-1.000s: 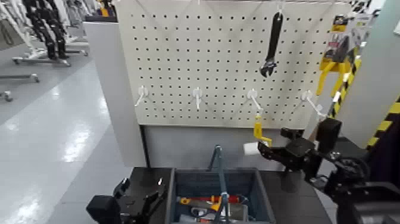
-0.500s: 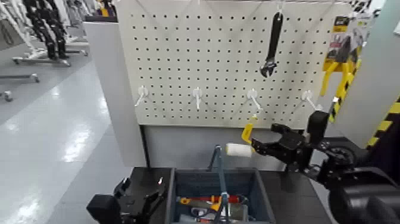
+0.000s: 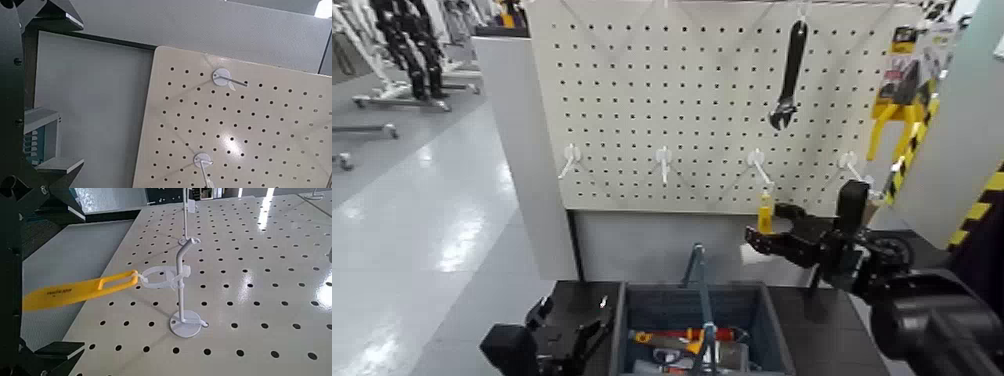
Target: Put the yellow roller into the crate.
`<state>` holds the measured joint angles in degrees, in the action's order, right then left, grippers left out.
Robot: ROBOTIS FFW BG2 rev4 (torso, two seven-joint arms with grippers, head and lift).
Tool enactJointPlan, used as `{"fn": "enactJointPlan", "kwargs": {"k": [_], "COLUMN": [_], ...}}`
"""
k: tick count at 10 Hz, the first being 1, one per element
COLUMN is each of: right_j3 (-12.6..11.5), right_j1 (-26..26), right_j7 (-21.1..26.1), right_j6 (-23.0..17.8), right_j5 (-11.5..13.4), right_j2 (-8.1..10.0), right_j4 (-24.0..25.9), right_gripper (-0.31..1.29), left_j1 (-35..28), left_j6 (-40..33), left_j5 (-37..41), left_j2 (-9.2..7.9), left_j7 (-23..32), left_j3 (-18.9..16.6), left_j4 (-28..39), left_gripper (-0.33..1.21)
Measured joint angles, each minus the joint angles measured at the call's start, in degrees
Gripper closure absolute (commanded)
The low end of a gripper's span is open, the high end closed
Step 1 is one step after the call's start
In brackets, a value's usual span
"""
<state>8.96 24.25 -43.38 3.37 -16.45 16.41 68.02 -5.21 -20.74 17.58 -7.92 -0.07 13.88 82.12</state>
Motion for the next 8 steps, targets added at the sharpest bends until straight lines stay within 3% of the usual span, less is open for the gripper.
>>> {"fn": "enactJointPlan", "kwargs": {"k": [3, 5, 6, 8], "right_j3": [2.3, 3.2, 3.8, 4.5], "right_j1": [2.8, 3.8, 4.0, 4.0], "right_j7": [-0.9, -1.2, -1.3, -0.8], "right_j6": [-3.6, -4.5, -4.6, -4.3], "right_j5": [-1.6, -2.1, -2.6, -3.1], "right_j2": [-0.21, -0.34, -0.46, -0.56], "right_j4": [-5.7, -7.9, -8.5, -8.3], "right_gripper": [0.34, 1.04, 1.24, 1.28], "left_j1": [0.4, 0.6, 0.7, 0.7], "left_j6": [-0.1, -0.2, -0.3, -0.4], "left_j5": [0.1, 0.1, 0.2, 0.3], "left_j2": [-0.14, -0.22, -0.25, -0.39], "left_j7": [-0.1, -0.1, -0.1, -0.1], "left_j3": [0.3, 0.4, 0.5, 0.6], "left_j4": [-0.3, -0.5, -0.5, -0.6], "left_gripper": [0.1, 0.1, 0.1, 0.1]}}
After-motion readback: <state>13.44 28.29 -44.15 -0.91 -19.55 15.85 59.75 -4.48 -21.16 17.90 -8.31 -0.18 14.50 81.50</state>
